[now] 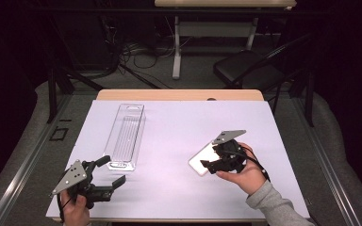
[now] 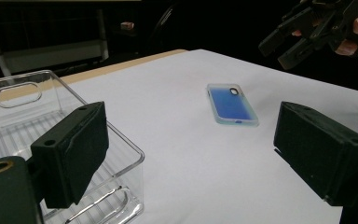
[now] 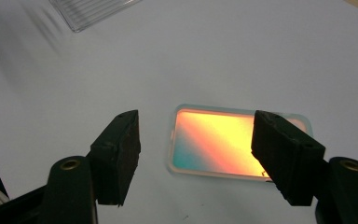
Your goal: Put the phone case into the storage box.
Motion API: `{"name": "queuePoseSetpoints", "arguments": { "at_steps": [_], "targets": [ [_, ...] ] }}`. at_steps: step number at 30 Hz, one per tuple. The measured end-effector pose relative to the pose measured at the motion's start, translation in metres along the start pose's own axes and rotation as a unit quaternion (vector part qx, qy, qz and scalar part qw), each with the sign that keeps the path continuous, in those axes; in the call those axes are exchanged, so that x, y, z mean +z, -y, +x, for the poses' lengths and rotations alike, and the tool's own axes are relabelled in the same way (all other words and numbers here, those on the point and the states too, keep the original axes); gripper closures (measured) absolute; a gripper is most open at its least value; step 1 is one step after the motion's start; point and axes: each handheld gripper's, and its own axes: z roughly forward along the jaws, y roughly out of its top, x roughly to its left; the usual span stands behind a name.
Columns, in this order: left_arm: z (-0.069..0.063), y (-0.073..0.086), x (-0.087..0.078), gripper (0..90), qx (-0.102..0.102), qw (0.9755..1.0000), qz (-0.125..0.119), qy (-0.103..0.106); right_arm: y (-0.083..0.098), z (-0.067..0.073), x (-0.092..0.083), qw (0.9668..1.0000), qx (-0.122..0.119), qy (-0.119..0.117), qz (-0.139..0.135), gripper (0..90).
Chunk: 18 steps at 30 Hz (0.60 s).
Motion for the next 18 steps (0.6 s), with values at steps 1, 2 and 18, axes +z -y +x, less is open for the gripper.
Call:
{"name": "queuePoseSetpoints", "arguments": {
  "at_steps": [1,2,18],
  "targets": [
    [0.0,0.0,0.0,10.4,0.0,1.0,0.001,-0.001,-0.003,0.002,0.002,1.0,0.0,-0.001,0.004,32.5],
    [0.0,0.0,0.0,10.4,0.0,1.0,0.001,-0.001,-0.003,0.002,0.002,1.0,0.0,-0.001,0.004,32.5],
    [0.0,0.0,0.0,10.4,-0.001,1.0,0.003,0.0,-0.023,0.007,0.015,0.9988,-0.012,0.004,0.047,37.0]
  ]
}}
